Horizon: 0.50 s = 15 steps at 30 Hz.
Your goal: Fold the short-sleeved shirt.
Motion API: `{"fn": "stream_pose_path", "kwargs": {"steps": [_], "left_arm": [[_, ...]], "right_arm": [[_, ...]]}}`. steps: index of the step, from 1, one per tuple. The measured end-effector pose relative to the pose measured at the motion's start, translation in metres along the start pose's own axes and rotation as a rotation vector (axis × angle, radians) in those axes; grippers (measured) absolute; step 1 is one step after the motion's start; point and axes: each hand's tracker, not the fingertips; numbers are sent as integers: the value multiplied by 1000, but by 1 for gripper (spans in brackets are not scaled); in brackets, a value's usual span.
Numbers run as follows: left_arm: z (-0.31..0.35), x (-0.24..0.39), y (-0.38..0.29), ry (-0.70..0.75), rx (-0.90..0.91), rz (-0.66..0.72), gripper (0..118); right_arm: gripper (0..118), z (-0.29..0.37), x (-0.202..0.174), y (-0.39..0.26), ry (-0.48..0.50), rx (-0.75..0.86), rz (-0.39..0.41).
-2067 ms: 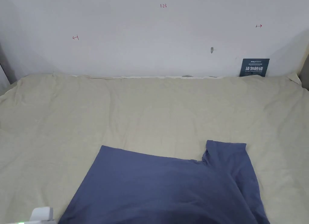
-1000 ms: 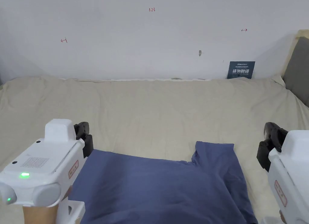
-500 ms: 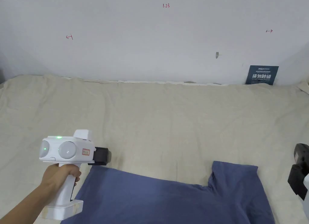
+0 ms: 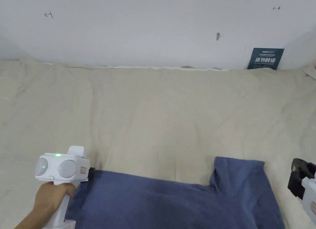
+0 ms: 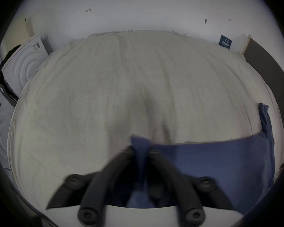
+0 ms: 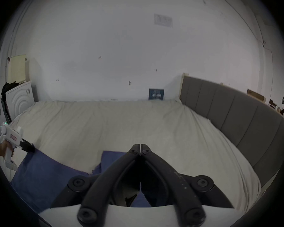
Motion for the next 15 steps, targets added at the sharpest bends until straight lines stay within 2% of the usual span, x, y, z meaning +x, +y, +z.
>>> {"fn": "stream_pose_path", "kwargs": {"steps": [1,3,5,7,8,9,12,13,14,15], "left_arm": [[3,2,0,7,-1,5,4],[3,-7,6,9,22,11,3],[21,-7,5,3,91,25,3],[43,-5,5,-30,127,21,3],[51,-4,5,-31,145,12,3],[60,-3,5,-36,157,3,3],[74,-2,6,-55,187,-9,3],[78,-2,6,-54,193,-13,3],[79,-1,5,-55,196,-18,3],[72,-6,8,-53,198,-22,3]], "right_arm": [[3,-15,5,-1,2,-47,-8],[16,-45,15,-2,5,-162,-70],[47,-74,25,-9,-19,-222,-116],[77,-103,28,-18,-50,-310,-89],[84,-115,29,-24,-58,-363,-89],[86,-126,29,-30,-80,-398,-96],[86,-151,27,-46,-58,-505,-159],[84,-157,24,-52,-40,-513,-155],[77,-161,22,-56,-20,-533,-147],[62,-165,18,-61,-23,-541,-133]]}}
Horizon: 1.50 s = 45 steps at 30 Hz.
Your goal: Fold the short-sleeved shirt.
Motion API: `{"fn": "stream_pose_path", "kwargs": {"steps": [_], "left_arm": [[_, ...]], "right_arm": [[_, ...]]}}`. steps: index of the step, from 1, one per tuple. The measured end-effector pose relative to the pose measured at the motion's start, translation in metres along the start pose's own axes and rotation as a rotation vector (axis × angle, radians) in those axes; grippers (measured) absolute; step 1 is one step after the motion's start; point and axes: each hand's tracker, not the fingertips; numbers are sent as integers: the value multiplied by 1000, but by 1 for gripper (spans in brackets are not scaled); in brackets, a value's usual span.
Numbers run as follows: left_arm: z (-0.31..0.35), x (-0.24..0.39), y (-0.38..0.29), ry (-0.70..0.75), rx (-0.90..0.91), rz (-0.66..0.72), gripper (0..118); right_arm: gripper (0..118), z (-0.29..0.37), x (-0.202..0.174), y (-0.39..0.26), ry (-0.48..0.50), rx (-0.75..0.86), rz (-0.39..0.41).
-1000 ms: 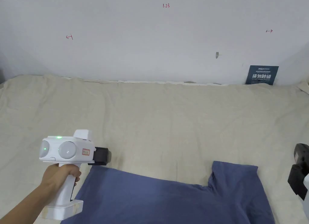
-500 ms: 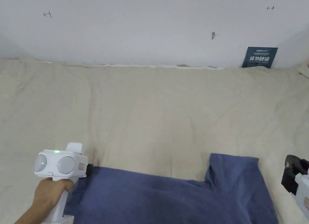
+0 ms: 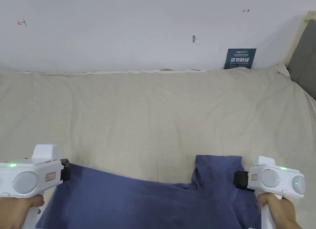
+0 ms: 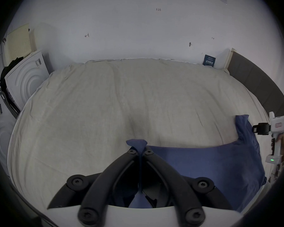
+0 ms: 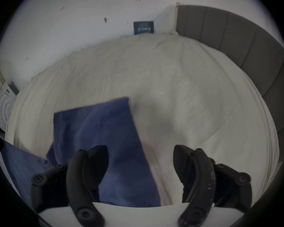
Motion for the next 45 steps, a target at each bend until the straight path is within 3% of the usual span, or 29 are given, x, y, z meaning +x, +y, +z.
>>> {"fn": "stream_pose_path", "kwargs": {"steps": [1,3,5,6,10,13,16,17,22,34,40,45], "left_arm": [[0,-1,0,-1,0,1,3],[1,-2,-3,2,-5,6,3],[5,0,-5,5,-10,11,3],[6,-1,-7,9,-12,17,3],[4,-12,-11,21,3,62,3],[22,-9,-11,24,37,78,3],[41,-10,-3,37,111,87,3],[51,-11,3,41,147,92,3],[99,-19,57,75,303,96,3],[243,-24,256,181,709,88,3],[261,-23,306,212,786,86,3],[230,-24,310,198,779,124,3]], "right_arm": [[42,-3,-5,-5,-17,-18,28],[38,-6,-13,-14,-17,1,88],[12,-1,-19,-17,-51,26,149],[1,3,-21,-16,-54,17,136],[1,21,-23,-12,-62,44,218],[1,45,-15,-7,-60,146,216],[1,85,-11,5,-33,267,248],[1,127,-20,6,-24,316,261],[1,223,-21,56,25,570,230],[1,430,-48,219,107,1083,158],[1,460,-58,261,105,1164,169],[1,434,-62,274,134,1143,156]]}}
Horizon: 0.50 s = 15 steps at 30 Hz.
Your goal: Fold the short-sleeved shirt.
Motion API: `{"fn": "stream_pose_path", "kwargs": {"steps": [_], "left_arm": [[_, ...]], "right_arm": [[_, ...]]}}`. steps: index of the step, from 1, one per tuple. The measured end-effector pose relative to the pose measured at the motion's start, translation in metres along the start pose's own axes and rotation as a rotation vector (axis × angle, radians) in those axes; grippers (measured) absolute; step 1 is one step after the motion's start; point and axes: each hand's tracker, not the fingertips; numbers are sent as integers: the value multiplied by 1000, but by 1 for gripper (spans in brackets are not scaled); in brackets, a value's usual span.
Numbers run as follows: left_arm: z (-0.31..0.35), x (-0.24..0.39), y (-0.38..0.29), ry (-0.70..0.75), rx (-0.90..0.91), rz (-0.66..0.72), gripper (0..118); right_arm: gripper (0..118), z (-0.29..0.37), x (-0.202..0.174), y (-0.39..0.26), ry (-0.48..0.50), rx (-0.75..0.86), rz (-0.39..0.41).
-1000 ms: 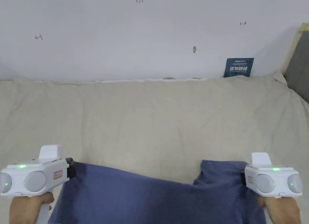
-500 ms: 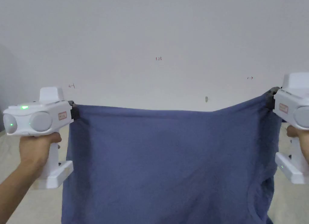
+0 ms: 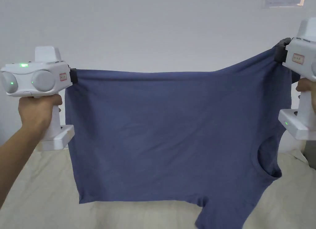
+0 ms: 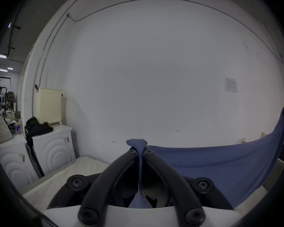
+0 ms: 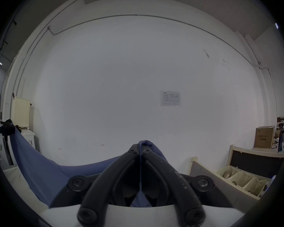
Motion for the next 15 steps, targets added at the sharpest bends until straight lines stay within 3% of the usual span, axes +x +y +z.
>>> {"fn": "stream_pose_path", "kwargs": {"steps": [7,9,15], "left_arm": [[-52,7,-103,-2,-153,-8,3],[-58,7,-146,6,-213,4,3],[-61,-5,-273,5,-424,12,3]], "right_arm": [[1,-34,-2,-95,9,-130,-35],[1,-40,-3,-134,25,-198,-74],[1,-37,-10,-251,28,-396,-81]]}}
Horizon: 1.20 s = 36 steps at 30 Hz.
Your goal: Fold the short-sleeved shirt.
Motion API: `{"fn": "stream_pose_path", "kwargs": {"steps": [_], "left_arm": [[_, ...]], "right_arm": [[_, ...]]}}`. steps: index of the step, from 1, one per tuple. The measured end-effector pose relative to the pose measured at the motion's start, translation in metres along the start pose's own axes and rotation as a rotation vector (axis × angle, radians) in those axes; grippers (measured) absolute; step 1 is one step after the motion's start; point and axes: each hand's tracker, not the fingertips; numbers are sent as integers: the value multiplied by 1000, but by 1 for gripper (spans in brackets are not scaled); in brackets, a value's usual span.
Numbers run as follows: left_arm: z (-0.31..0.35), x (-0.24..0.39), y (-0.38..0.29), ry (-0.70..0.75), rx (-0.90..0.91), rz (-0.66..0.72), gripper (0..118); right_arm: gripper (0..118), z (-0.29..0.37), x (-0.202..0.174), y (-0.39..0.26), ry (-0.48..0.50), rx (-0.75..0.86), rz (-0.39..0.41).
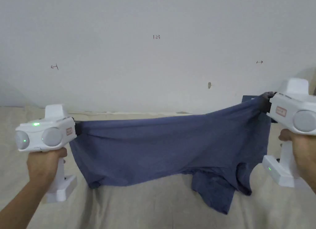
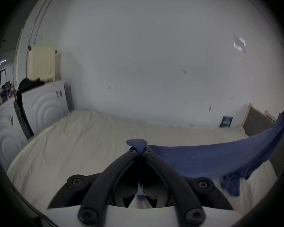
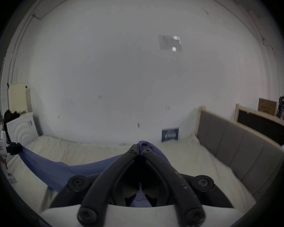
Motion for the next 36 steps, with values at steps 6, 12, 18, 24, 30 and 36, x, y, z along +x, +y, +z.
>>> {"fn": "stream_pose_path", "kwargs": {"steps": [6,12,18,24,30,36], "left_arm": [[6,-22,-106,9,-182,12,3],[61,-49,-199,12,-327,-18,3],[141,-68,-256,8,-392,-49,3],[219,-78,-284,-6,-420,-113,3],[273,-86,-316,18,-469,-98,3],[306,-91,-338,26,-476,-18,3]], "right_arm": [[1,13,4,-123,15,-213,-4],[1,84,10,-225,58,-372,-24],[1,167,28,-293,61,-471,8],[1,250,40,-335,69,-528,-7],[1,308,47,-367,49,-618,-90],[2,320,50,-397,17,-674,-119]]}}
